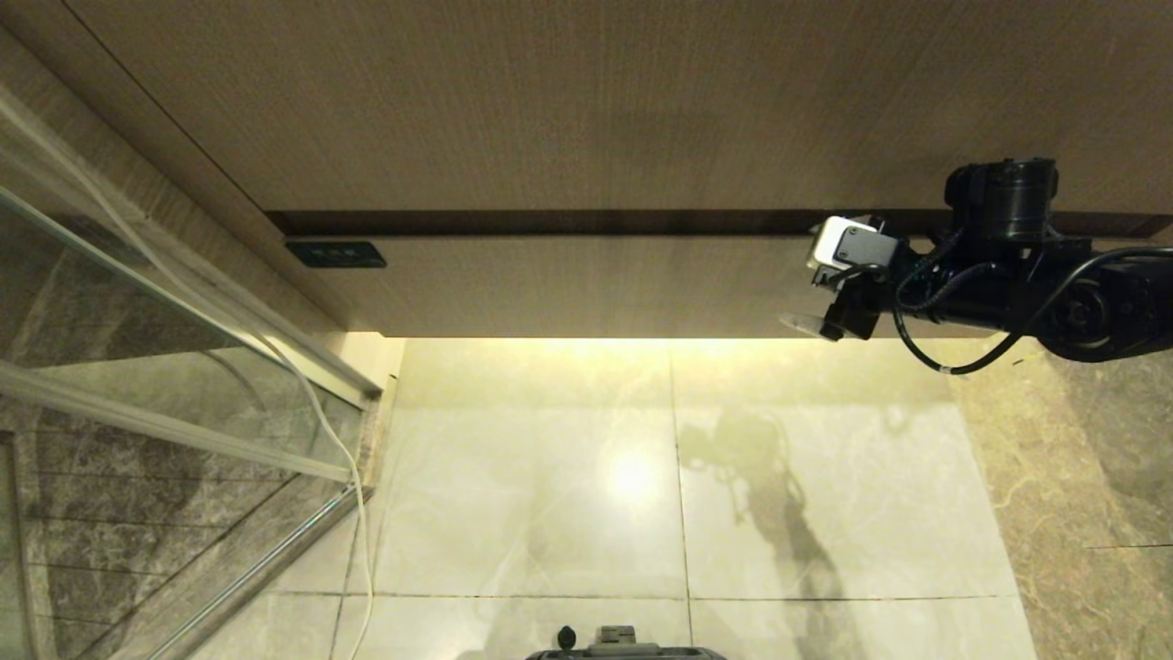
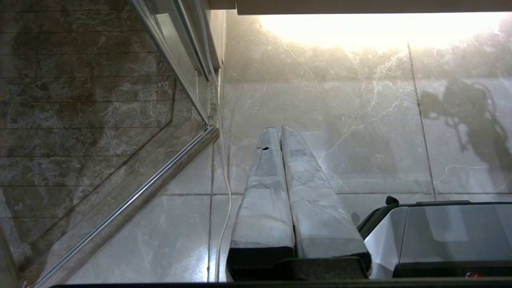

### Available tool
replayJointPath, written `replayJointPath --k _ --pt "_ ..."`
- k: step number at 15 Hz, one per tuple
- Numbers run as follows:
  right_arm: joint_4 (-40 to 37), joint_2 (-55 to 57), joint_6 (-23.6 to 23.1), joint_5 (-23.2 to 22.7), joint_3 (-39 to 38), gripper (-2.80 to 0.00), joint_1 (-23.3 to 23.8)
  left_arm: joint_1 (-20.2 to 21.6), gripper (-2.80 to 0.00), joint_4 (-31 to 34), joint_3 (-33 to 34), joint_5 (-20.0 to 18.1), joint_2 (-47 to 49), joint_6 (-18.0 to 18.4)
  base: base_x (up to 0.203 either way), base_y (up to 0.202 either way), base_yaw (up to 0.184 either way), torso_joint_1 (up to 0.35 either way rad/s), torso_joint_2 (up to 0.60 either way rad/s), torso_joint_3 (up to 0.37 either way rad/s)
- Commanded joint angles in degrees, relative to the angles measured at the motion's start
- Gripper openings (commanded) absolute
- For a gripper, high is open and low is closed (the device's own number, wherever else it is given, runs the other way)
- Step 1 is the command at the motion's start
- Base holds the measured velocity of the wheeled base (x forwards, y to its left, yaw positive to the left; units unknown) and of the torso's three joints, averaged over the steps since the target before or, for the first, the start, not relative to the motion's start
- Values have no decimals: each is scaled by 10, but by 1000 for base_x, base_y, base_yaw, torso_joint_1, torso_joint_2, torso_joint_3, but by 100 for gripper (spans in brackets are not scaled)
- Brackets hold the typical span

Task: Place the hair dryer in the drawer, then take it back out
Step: Pull open the drawer

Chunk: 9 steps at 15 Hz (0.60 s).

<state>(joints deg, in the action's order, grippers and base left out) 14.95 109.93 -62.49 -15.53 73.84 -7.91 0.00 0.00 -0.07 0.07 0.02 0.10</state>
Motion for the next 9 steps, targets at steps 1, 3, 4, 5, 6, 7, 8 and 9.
replayJointPath --k 1,3,4,5,6,7,8,9 --pt "-42 -12 0 19 -6 0 2 -1 -280 0 0 0 0 0 0 0 0 0 0 0" --pt "-43 -23 1 32 -20 0 2 0 -280 0 0 0 0 0 0 0 0 0 0 0" --pt "-43 -31 1 34 -32 0 2 -1 -280 0 0 0 0 0 0 0 0 0 0 0" --pt "-43 -38 1 36 -41 0 2 -1 -280 0 0 0 0 0 0 0 0 0 0 0" --pt "-45 -46 1 43 -55 0 3 0 -280 0 0 0 0 0 0 0 0 0 0 0" --pt "-48 -56 1 53 -66 0 2 -1 -280 0 0 0 0 0 0 0 0 0 0 0" --pt "-51 -66 1 66 -76 0 2 0 -280 0 0 0 0 0 0 0 0 0 0 0" --pt "-55 -72 1 75 -83 0 2 0 -280 0 0 0 0 0 0 0 0 0 0 0"
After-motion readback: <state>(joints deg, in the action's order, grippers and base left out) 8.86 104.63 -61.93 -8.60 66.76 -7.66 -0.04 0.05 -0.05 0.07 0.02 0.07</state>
